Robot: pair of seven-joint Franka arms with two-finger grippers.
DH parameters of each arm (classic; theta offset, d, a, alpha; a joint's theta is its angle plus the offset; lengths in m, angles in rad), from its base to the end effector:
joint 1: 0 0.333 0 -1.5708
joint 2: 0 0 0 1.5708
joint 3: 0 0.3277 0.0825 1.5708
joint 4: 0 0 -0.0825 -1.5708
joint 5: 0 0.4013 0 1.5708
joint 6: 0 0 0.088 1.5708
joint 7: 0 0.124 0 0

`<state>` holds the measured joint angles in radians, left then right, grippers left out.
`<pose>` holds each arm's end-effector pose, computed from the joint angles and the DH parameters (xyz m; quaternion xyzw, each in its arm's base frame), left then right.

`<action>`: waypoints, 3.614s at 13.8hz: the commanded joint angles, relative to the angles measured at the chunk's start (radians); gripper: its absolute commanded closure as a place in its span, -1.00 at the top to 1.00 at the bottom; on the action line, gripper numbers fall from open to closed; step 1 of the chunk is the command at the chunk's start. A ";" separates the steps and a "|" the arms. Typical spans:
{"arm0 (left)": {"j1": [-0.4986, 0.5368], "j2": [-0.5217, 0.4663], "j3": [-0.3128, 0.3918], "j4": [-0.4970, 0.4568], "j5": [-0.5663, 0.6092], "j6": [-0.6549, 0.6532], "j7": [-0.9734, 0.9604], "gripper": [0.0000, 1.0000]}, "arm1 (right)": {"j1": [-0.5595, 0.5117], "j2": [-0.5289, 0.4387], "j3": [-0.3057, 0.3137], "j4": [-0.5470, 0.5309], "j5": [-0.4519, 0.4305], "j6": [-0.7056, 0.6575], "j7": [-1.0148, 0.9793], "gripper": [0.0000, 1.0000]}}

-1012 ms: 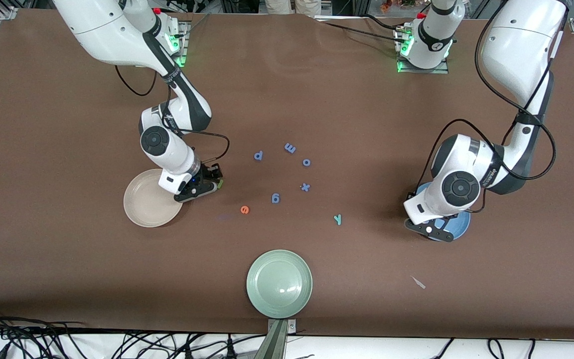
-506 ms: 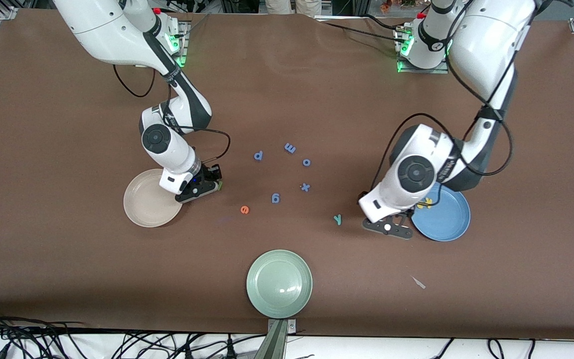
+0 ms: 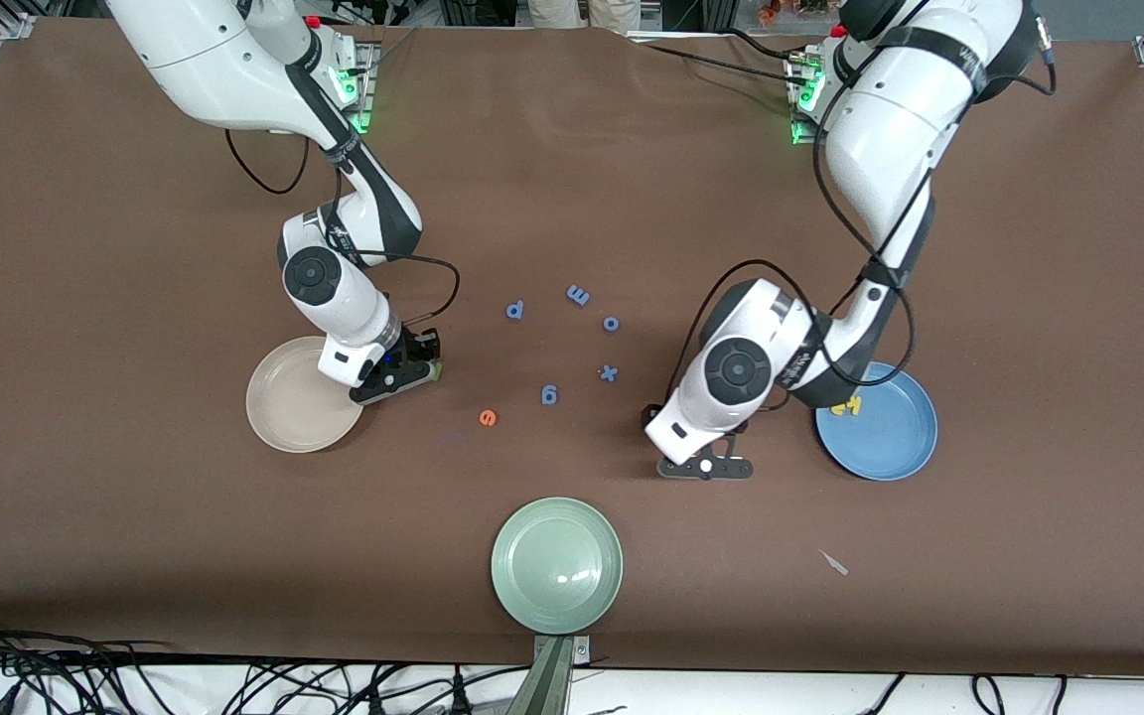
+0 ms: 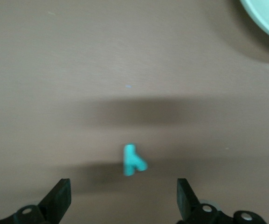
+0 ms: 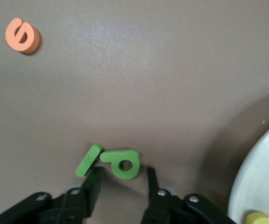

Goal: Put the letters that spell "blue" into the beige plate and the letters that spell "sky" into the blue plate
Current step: 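Grasp the cyan y with the left gripper while the right gripper descends, then release the y over the blue plate while the right gripper grasps the p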

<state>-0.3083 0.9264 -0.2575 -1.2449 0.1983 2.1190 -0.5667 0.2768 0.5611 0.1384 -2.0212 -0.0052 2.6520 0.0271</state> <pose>0.6837 -0.3627 0.1908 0.9997 -0.0040 -0.0201 0.0101 0.5713 0.2519 0.1558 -0.9817 -0.1831 -0.0288 0.0424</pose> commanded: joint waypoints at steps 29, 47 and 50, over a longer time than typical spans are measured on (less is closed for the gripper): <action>0.191 -0.168 0.014 -0.005 0.069 -0.428 0.397 -0.66 | -0.001 -0.007 0.032 0.042 0.011 -0.032 0.175 0.08; 0.397 -0.372 -0.014 -0.263 0.063 -0.204 0.726 1.00 | 0.007 0.029 0.052 0.065 0.004 -0.063 0.445 -0.09; 0.394 -0.484 -0.017 -0.234 -0.009 -0.266 0.726 1.00 | 0.010 0.036 0.052 0.071 0.001 -0.058 0.445 -0.14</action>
<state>0.0894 0.5294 -0.2782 -1.4762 0.2291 1.9002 0.1604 0.2859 0.5793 0.1873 -1.9733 -0.0027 2.5870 0.4637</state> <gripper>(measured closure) 0.000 0.568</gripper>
